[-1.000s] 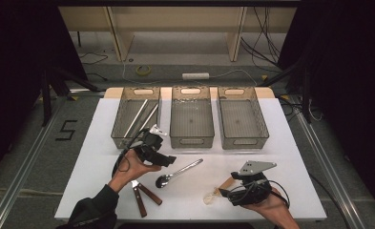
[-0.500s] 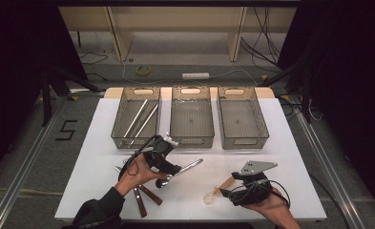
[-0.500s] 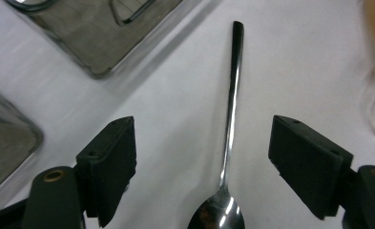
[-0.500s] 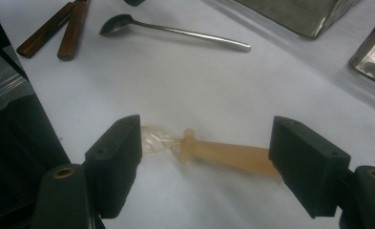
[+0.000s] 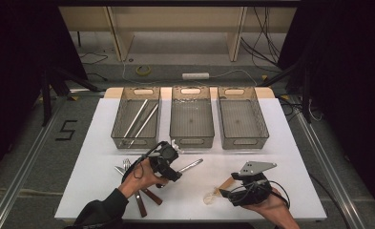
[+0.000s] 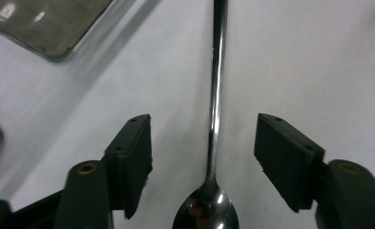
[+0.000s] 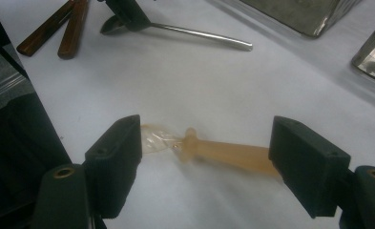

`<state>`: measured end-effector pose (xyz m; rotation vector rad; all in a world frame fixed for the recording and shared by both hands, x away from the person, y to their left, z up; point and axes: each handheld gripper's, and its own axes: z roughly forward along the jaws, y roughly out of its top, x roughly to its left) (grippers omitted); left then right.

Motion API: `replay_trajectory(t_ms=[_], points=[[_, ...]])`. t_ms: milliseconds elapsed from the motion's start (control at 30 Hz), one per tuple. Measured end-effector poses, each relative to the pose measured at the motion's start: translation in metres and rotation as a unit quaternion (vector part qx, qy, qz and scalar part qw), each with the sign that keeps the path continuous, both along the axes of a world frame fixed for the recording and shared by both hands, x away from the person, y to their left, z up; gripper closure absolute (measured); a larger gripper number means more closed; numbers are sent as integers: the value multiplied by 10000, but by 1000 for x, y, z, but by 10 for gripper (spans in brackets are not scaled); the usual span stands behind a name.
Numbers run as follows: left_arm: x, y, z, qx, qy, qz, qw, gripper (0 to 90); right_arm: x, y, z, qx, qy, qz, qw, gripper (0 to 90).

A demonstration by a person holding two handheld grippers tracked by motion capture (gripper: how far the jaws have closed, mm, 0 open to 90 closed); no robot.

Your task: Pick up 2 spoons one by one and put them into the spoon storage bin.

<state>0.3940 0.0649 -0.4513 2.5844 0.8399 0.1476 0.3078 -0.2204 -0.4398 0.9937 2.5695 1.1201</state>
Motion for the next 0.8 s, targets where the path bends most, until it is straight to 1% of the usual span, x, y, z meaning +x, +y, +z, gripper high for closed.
replay_trajectory(t_ms=[67, 133, 233, 333, 467, 633, 733, 767, 800], points=[[0, -1, -2, 1, 78, -11, 10000, 423, 0, 0, 0, -2, -1, -1, 10000, 279], [0, -2, -4, 88, 116, -82, 9999, 450, 1, 0, 0, -3, 0, -2, 10000, 279], [-1, -3, -5, 126, 114, -110, 9998, 491, 1, 0, 0, -3, 7, -2, 10000, 279], [-2, -3, -6, 125, 156, -123, 9997, 538, 0, 0, 0, 0, 1, -7, 10000, 279], [-3, -3, -7, 214, 187, -175, 9994, 593, 0, 1, 0, -39, -14, 25, 10000, 279], [-3, -3, -9, 243, 234, -207, 9992, 639, 0, 1, 0, -39, -10, -12, 10000, 279], [-4, -4, -11, 268, 223, -166, 9993, 689, 0, 1, 0, -55, -23, 7, 10000, 279], [-4, -4, -12, 306, 225, -201, 9991, 703, 0, 1, 0, -54, -17, 3, 10000, 279], [-4, -4, -12, 298, 223, -191, 9991, 718, 0, 2, 0, -55, -22, 12, 10000, 279]])
